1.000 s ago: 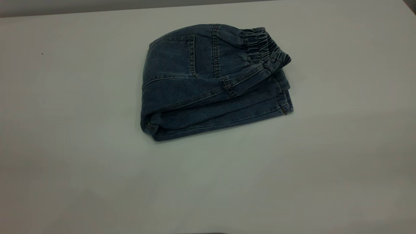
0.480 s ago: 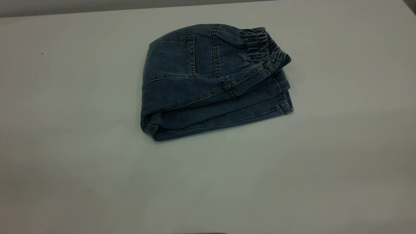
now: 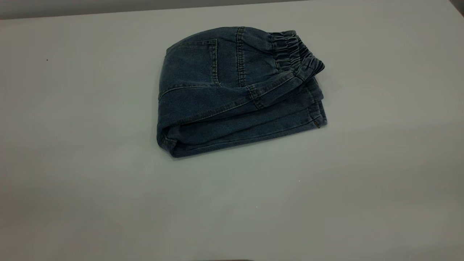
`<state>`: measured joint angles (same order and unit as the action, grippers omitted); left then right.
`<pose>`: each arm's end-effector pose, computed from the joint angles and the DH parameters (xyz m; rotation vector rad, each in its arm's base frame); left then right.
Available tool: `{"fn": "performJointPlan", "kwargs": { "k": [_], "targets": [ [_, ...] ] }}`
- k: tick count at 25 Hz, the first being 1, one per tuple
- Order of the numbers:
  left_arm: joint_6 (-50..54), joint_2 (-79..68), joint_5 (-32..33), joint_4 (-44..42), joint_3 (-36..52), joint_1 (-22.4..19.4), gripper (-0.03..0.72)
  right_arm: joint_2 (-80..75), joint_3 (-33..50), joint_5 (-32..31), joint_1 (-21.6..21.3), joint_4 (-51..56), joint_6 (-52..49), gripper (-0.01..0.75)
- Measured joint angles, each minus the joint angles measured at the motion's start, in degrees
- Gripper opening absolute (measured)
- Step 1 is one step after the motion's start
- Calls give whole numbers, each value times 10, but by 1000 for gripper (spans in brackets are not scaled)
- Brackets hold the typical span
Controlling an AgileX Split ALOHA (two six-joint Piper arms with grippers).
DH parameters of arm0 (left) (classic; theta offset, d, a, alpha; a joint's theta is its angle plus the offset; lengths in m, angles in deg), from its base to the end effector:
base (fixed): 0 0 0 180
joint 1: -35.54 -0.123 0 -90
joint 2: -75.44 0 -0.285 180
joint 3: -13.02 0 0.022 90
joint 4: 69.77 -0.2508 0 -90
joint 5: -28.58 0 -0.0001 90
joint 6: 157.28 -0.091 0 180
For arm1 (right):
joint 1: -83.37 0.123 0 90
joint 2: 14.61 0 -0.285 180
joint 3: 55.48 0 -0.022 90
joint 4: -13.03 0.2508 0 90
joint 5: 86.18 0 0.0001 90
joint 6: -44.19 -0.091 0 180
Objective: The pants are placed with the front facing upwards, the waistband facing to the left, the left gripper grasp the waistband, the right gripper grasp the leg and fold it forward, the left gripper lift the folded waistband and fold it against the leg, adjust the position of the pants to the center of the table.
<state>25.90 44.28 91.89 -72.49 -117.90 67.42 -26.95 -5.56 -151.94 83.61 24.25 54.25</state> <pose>0.0475 -0.0250 0.2615 0.6321 2.4333 -0.1901 0.0041 0.0162 0.2654 -0.2066 2.2094 0.1489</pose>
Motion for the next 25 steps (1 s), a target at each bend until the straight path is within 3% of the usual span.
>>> {"fn": "performJointPlan", "kwargs": {
  "k": [5, 7, 14, 17, 25],
  "targets": [
    [1, 8, 0, 1, 1, -2, 517, 0, 0, 0, 0, 0, 0, 512],
    [1, 19, 0, 3, 1, -23, 517, 0, 0, 0, 0, 0, 0, 512],
    [1, 126, 4, 4, 1, -221, 517, 0, 0, 0, -27, 3, 0, 512],
    [1, 175, 7, 4, 1, -272, 517, 0, 0, 0, -47, 3, 0, 512],
    [1, 238, 10, 4, 1, -297, 517, 11, 0, 0, -67, 3, 0, 512]
  ]
}}
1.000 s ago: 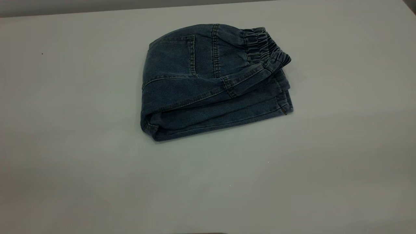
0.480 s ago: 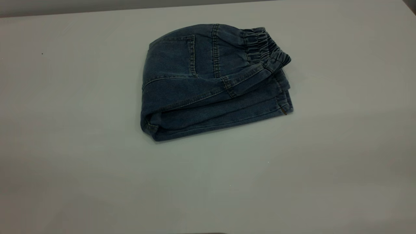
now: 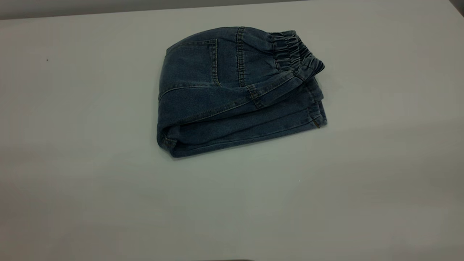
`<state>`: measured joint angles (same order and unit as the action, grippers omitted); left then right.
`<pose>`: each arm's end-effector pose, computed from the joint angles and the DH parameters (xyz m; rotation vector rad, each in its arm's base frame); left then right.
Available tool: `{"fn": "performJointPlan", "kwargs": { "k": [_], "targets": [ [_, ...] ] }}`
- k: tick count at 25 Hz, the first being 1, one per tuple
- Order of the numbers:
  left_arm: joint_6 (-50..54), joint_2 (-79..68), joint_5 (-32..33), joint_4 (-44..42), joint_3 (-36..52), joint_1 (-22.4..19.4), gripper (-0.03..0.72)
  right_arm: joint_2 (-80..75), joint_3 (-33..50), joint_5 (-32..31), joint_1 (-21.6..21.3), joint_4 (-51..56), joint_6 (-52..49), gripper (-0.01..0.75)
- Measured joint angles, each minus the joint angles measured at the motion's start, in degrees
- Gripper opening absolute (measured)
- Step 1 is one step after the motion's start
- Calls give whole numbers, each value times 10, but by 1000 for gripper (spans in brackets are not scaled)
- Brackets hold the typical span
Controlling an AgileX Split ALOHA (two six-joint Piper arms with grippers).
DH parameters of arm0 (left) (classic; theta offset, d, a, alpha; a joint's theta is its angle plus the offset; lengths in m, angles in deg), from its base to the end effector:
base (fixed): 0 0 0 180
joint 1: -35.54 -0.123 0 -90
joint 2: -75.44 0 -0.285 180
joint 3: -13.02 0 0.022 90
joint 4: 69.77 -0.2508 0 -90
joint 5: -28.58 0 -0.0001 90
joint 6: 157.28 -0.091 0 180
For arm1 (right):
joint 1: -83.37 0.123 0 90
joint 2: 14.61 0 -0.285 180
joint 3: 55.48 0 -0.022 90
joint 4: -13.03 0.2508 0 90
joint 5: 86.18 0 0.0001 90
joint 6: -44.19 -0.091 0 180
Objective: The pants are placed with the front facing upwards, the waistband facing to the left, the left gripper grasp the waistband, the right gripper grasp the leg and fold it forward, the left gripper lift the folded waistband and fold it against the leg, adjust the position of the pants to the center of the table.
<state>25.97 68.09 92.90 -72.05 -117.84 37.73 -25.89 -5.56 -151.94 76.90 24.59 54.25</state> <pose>-0.0075 0.0036 0.2696 -0.0228 2.1077 -0.0087 0.0034 0.0164 0.2655 -0.0787 2.1957 0.0882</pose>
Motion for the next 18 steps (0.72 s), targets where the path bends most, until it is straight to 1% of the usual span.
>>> {"fn": "performJointPlan", "kwargs": {
  "k": [4, 18],
  "targets": [
    [0, 6, 1, 0, 0, 0, 517, 38, 0, -1, 0, 1, 0, 512],
    [0, 6, 3, 0, 0, 0, 517, 41, 0, -1, 0, 9, 0, 512]
  ]
}}
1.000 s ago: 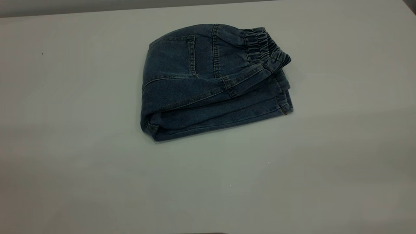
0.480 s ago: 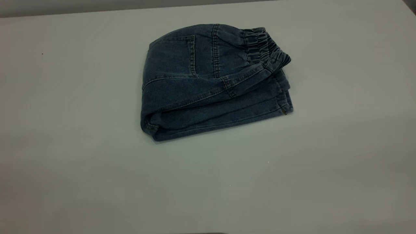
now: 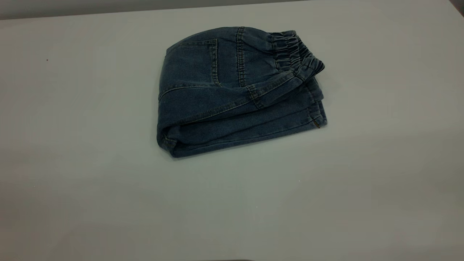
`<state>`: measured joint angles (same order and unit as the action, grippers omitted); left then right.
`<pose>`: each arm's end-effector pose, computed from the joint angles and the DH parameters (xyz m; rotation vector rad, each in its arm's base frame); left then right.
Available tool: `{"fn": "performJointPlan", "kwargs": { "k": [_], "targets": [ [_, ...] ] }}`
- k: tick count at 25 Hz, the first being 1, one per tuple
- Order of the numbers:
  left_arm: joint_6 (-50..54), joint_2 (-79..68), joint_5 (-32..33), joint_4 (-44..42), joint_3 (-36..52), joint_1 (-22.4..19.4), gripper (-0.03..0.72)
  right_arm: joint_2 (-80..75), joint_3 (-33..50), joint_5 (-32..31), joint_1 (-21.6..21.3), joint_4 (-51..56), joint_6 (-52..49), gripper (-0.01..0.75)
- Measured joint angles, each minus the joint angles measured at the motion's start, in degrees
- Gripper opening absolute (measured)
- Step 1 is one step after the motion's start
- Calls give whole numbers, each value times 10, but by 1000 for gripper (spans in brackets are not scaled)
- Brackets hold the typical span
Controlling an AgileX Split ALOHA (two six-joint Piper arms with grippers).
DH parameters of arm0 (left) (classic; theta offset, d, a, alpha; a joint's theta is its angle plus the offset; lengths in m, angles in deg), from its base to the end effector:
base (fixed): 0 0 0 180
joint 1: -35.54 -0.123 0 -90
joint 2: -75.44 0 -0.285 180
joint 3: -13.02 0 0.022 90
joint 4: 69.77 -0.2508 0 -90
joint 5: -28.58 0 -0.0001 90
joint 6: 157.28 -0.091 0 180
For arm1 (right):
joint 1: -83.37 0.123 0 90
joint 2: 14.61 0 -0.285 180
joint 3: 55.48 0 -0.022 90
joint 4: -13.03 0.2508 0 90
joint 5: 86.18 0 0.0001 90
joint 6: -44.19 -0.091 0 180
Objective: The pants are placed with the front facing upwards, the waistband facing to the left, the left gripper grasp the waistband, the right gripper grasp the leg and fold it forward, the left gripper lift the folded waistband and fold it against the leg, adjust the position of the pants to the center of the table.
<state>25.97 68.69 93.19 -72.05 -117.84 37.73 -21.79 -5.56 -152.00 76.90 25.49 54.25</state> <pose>-0.0093 0.0036 0.2691 -0.0231 2.1023 -0.0090 -0.0068 0.0188 0.2654 -0.0866 2.1237 0.0944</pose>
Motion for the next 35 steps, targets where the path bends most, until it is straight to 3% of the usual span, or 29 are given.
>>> {"fn": "performJointPlan", "kwargs": {
  "k": [6, 14, 35],
  "targets": [
    [0, 0, 0, 0, 0, 0, 517, 0, 0, 1, 8, -42, -46, 512],
    [0, 0, 0, 0, 0, 0, 517, 0, 1, 5, 81, -140, -186, 512],
    [0, 0, 0, 0, 0, 0, 517, 0, 1, 5, 83, -103, -116, 512]
  ]
}}
